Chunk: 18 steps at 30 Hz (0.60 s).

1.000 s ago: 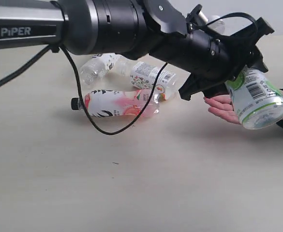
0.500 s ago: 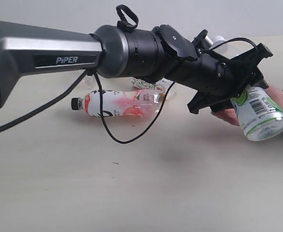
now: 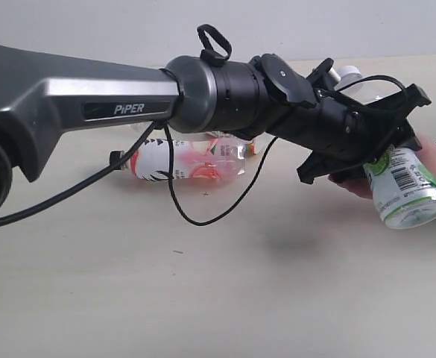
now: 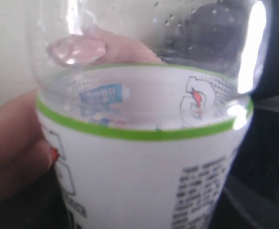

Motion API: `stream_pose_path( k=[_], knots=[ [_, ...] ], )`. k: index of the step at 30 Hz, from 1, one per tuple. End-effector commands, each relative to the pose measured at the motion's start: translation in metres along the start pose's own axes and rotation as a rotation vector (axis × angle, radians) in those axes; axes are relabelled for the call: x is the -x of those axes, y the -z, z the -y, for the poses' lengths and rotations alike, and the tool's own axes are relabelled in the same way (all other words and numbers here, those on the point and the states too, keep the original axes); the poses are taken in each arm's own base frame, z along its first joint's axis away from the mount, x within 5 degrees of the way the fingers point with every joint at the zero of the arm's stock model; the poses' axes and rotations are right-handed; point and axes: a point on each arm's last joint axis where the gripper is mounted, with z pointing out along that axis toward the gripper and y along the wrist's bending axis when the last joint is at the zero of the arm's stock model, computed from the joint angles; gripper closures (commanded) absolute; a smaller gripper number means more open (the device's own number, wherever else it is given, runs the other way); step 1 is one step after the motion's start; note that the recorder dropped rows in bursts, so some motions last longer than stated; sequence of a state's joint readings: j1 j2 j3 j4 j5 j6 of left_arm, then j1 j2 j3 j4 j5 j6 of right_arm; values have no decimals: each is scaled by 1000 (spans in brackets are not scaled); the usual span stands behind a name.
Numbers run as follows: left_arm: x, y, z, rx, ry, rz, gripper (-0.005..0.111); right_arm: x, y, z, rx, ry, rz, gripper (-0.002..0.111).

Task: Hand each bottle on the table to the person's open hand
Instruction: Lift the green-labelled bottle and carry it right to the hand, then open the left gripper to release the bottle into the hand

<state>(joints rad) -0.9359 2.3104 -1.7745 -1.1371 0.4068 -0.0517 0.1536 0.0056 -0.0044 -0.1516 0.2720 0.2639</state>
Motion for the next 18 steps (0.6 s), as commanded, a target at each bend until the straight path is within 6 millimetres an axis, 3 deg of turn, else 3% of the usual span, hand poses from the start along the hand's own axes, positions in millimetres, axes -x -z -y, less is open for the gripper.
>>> stream_pose_path(
  k=[1,10,18],
  knots=[
    [0,-1,2,-6,-16,8,103,0,0,0,4,4,9,108],
    [0,-1,2,-6,-15,-2,62,0,0,0,4,4,9,108],
    [0,-1,2,-6,-34,-2,41,0,0,0,4,4,9,108]
  ],
)
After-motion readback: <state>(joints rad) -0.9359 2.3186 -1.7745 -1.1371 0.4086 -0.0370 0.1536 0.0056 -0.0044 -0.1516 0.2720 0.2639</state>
